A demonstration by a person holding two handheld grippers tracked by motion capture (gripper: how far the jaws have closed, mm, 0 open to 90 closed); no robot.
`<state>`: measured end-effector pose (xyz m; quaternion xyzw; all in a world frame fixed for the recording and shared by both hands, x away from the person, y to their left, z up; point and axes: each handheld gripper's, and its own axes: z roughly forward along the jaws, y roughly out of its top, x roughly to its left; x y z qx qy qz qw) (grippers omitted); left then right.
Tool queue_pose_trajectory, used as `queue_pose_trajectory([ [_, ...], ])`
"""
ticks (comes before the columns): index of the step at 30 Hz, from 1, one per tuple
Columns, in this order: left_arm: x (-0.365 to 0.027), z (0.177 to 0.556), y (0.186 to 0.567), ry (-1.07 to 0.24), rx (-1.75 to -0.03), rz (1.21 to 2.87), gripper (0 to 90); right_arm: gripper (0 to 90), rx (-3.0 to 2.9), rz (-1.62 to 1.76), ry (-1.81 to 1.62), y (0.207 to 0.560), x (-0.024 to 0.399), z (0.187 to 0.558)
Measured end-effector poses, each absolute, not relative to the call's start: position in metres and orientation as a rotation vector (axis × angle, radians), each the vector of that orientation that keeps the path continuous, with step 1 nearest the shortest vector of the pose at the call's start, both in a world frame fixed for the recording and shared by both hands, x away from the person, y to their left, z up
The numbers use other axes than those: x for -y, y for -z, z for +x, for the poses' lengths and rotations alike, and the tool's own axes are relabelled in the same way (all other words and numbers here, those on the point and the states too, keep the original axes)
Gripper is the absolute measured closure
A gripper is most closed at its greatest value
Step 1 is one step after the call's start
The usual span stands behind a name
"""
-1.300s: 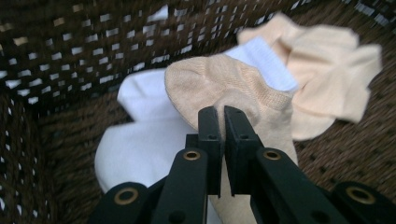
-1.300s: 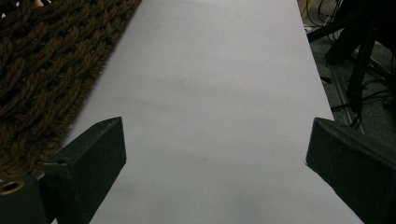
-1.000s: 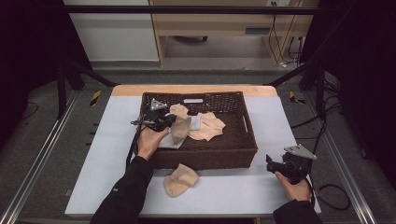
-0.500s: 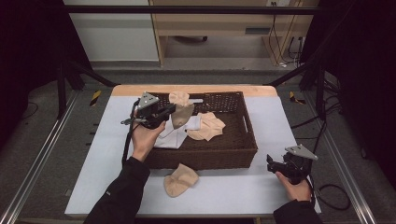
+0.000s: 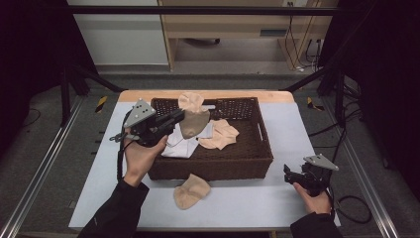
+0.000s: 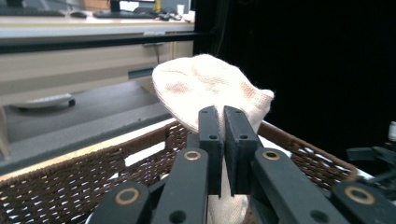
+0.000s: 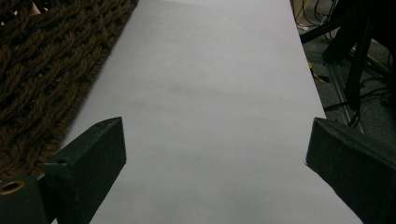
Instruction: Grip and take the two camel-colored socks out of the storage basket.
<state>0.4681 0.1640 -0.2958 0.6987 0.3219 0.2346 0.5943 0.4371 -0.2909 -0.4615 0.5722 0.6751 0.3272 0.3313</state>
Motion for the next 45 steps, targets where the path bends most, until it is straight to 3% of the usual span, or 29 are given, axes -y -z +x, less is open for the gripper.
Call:
queue_pose_trajectory([
  [10, -0.173, 0.436, 0.298, -0.518, -0.693, 1.617, 85.9, 5.2, -1.766, 1.497, -0.86, 0.461, 0.291, 0.436],
  [18, -0.173, 0.409, 0.321, -0.476, -0.65, 1.666, 85.9, 5.2, -1.77, 1.502, -0.854, 0.461, 0.29, 0.436],
  [29, -0.162, 0.385, 0.369, -0.396, -0.614, 1.796, 85.9, 5.2, -1.775, 1.507, -0.854, 0.461, 0.29, 0.436],
  [45, -0.142, 0.387, 0.442, -0.256, -0.672, 2.011, 85.6, 5.3, -1.787, 1.504, -0.861, 0.461, 0.289, 0.436],
])
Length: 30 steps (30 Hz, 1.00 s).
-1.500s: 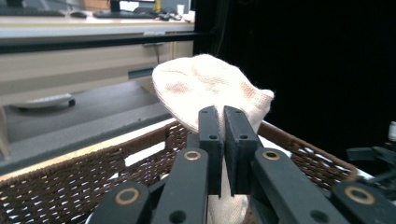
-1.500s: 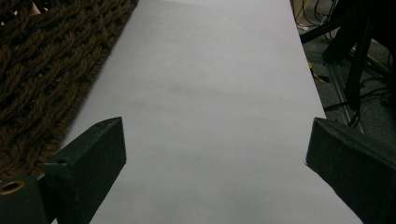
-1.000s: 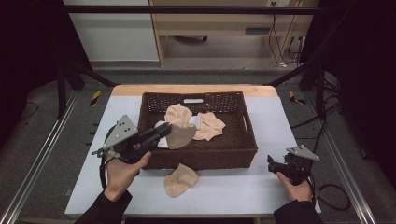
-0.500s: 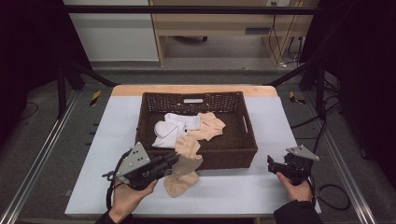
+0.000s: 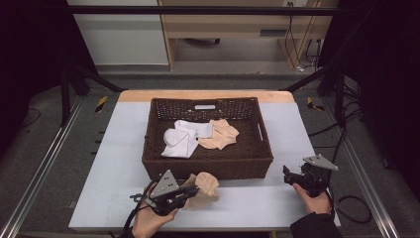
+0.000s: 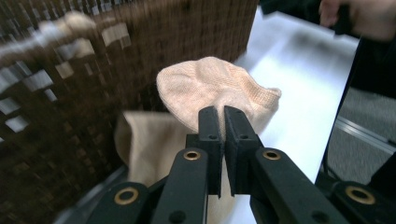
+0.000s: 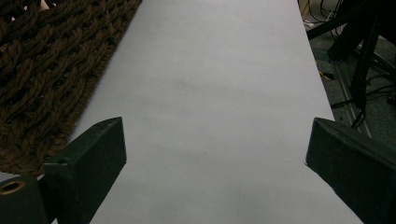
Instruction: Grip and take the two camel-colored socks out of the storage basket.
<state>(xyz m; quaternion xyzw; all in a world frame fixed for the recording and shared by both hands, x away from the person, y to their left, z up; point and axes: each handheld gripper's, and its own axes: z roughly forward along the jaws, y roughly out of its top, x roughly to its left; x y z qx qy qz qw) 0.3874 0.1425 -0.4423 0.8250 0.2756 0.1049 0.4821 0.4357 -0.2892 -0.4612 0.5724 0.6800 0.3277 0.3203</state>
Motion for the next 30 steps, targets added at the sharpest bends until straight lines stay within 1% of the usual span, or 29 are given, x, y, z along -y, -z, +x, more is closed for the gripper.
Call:
queue_pose_trajectory([
  [4, -0.138, 0.391, 0.457, -0.225, -0.685, 2.056, 84.3, 5.2, -1.792, 1.502, -0.852, 0.462, 0.289, 0.436],
  [6, -0.135, 0.392, 0.463, -0.23, -0.687, 2.074, 79.9, 5.2, -1.797, 1.504, -0.849, 0.462, 0.288, 0.436],
  [7, -0.135, 0.392, 0.465, -0.232, -0.689, 2.082, 79.9, 5.2, -1.797, 1.504, -0.849, 0.462, 0.288, 0.436],
  [8, -0.135, 0.393, 0.467, -0.237, -0.69, 2.086, 76.1, 5.2, -1.8, 1.504, -0.85, 0.462, 0.288, 0.436],
  [9, -0.135, 0.393, 0.468, -0.241, -0.69, 2.087, 68.0, 5.2, -1.802, 1.501, -0.846, 0.463, 0.288, 0.436],
  [11, -0.136, 0.393, 0.469, -0.244, -0.7, 2.086, 62.4, 5.2, -1.804, 1.499, -0.842, 0.463, 0.288, 0.436],
  [12, -0.136, 0.393, 0.469, -0.252, -0.707, 2.079, 62.4, 5.3, -1.804, 1.5, -0.841, 0.463, 0.288, 0.436],
  [13, -0.138, 0.393, 0.468, -0.26, -0.712, 2.08, 55.9, 5.2, -1.804, 1.506, -0.842, 0.463, 0.288, 0.436],
  [14, -0.139, 0.393, 0.467, -0.265, -0.719, 2.072, 55.9, 5.2, -1.804, 1.506, -0.842, 0.463, 0.288, 0.436],
  [20, -0.159, 0.39, 0.461, -0.322, -0.774, 2.022, 43.8, 5.2, -1.804, 1.498, -0.842, 0.463, 0.289, 0.436],
  [21, -0.17, 0.39, 0.46, -0.345, -0.808, 2.005, 41.7, 5.3, -1.802, 1.506, -0.847, 0.462, 0.288, 0.436],
  [23, -0.177, 0.39, 0.46, -0.355, -0.827, 1.998, 40.6, 5.2, -1.8, 1.506, -0.847, 0.462, 0.288, 0.436],
  [24, -0.191, 0.39, 0.461, -0.378, -0.862, 1.983, 40.1, 5.2, -1.8, 1.507, -0.849, 0.462, 0.289, 0.436],
  [26, -0.198, 0.389, 0.461, -0.389, -0.882, 1.975, 39.1, 5.2, -1.798, 1.508, -0.85, 0.462, 0.289, 0.436],
  [28, -0.218, 0.389, 0.464, -0.42, -0.933, 1.962, 38.0, 5.2, -1.801, 1.513, -0.852, 0.462, 0.289, 0.436],
  [30, -0.225, 0.389, 0.466, -0.434, -0.947, 1.966, 37.3, 5.2, -1.8, 1.513, -0.852, 0.462, 0.289, 0.436],
])
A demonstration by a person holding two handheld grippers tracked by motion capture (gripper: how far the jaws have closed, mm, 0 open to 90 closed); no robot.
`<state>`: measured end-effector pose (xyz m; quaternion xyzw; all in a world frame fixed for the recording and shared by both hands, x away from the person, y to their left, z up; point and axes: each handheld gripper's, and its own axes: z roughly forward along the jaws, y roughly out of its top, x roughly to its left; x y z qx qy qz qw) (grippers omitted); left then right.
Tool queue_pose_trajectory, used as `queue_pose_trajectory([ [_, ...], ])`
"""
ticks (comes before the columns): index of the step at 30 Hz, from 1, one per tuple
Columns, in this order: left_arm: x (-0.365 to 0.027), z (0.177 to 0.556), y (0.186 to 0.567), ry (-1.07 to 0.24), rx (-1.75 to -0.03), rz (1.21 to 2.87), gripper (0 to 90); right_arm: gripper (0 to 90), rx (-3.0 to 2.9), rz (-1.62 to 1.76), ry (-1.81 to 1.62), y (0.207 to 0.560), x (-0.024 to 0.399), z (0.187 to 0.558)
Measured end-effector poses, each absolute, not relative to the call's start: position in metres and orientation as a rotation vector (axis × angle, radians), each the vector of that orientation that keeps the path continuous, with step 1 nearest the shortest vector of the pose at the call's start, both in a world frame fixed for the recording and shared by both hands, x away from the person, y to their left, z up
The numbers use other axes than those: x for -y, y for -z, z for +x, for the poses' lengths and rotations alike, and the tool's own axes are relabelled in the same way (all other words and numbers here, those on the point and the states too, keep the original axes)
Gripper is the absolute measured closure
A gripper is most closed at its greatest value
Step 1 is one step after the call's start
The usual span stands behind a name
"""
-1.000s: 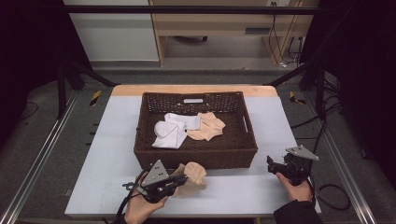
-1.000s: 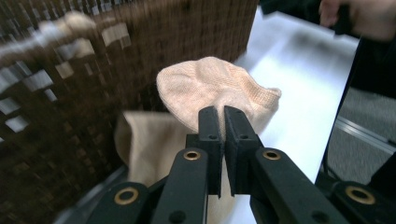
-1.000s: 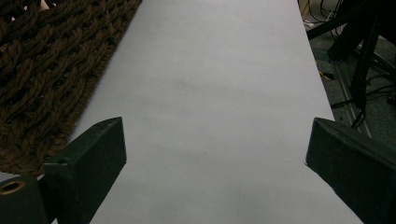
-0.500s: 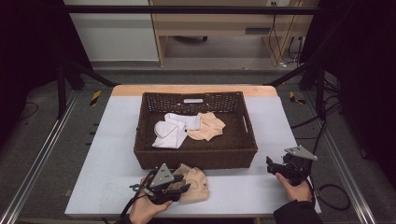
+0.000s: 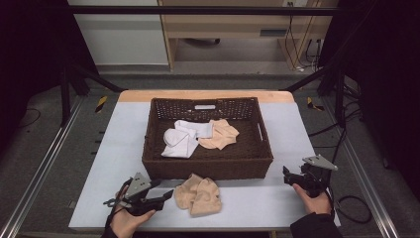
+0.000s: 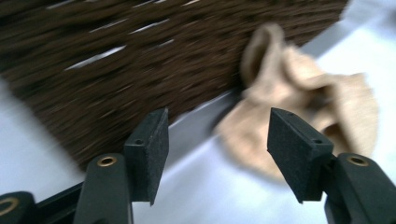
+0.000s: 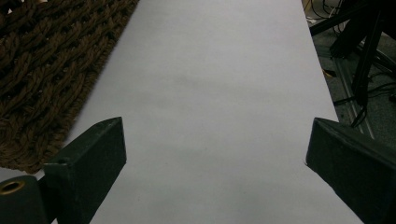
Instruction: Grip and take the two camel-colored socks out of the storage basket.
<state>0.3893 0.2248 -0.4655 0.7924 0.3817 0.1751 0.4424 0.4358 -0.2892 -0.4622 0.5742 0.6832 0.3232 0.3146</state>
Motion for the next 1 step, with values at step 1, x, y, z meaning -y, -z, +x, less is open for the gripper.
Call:
queue_pose_trajectory([
  [1, -0.2321, 0.3894, 0.4676, -0.448, -0.971, 1.962, 36.9, 5.2, -1.801, 1.514, -0.852, 0.4622, 0.2893, 0.4359],
])
